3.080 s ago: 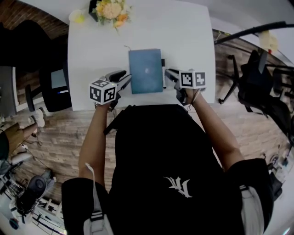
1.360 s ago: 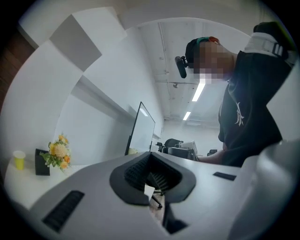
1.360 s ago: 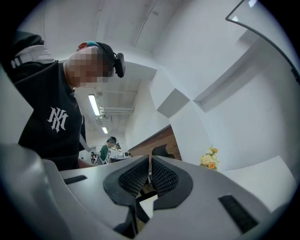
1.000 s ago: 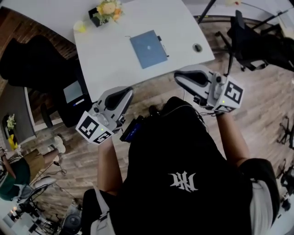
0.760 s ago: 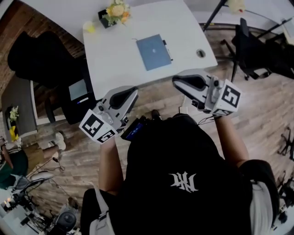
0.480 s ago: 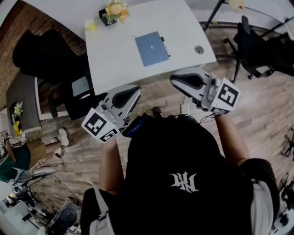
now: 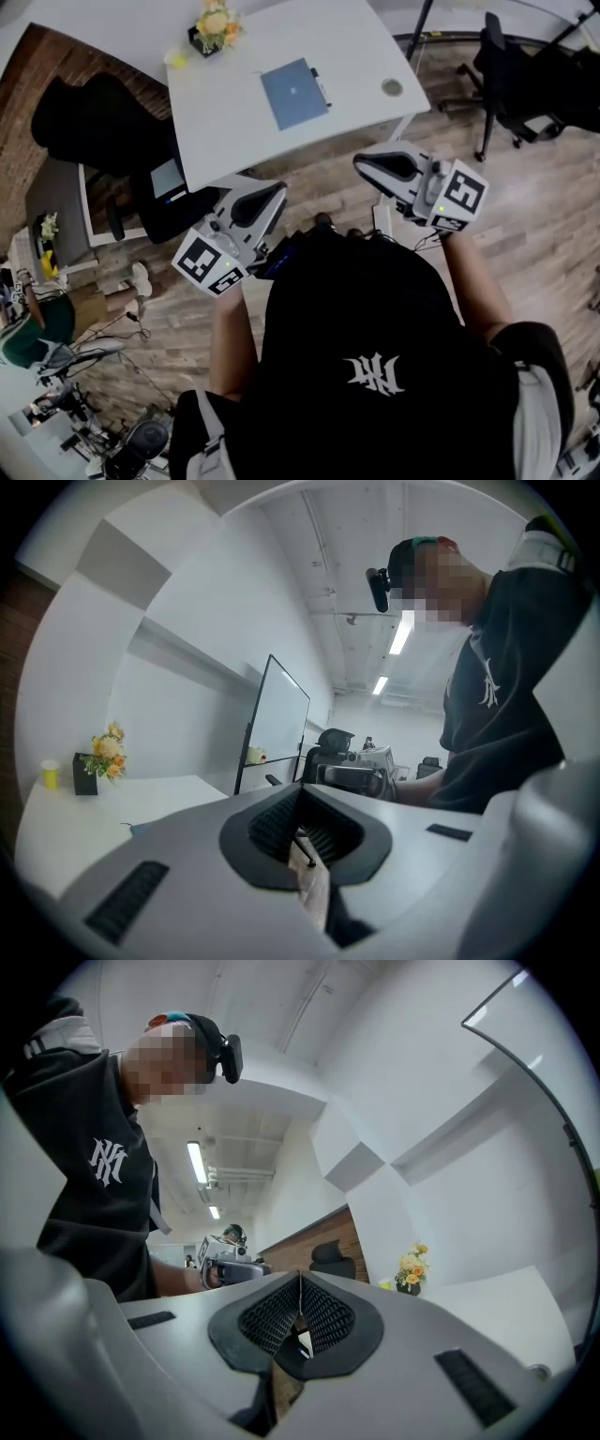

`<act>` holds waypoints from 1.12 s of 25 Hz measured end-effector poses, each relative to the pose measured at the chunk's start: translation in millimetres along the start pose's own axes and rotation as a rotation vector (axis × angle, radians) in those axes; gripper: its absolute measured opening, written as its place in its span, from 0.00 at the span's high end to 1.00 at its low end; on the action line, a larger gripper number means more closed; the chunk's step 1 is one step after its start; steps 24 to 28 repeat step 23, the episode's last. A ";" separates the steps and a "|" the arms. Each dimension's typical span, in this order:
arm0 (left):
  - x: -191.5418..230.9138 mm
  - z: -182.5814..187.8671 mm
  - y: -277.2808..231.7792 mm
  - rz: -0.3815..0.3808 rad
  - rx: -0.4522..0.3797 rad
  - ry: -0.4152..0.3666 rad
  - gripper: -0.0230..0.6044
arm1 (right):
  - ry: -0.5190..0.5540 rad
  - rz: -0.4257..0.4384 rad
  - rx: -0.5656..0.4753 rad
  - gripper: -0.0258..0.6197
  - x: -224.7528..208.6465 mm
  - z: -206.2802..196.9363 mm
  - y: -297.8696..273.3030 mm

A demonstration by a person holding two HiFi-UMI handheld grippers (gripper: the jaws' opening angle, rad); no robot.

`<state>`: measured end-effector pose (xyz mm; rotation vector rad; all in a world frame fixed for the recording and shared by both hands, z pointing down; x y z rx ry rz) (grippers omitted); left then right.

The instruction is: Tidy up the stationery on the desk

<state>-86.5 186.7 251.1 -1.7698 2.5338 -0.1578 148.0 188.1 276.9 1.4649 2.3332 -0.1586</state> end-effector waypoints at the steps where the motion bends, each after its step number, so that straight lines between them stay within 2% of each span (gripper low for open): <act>1: -3.2 -1.4 -2.1 -0.002 0.008 0.002 0.96 | -0.007 0.000 0.000 0.90 1.3 -1.8 4.0; 8: -18.3 -7.8 -15.3 0.009 0.052 0.004 0.96 | -0.013 0.003 0.052 0.90 3.2 -15.2 33.8; 19: -18.6 -8.8 -12.5 0.035 0.096 0.014 0.96 | -0.005 0.030 0.075 0.90 6.8 -17.6 34.7; 28: -12.6 -7.5 -7.7 0.053 0.093 0.033 0.96 | -0.024 0.028 0.066 0.90 12.2 -15.6 35.3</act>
Point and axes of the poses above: the fingertips, and each gripper's own axes: y backward along the fingers, x to its left, z out of its top, the point moved 7 cm from there along y, backward along the fingers, and after that the axes turned 10 degrees about -y, right-handed, at the moved point
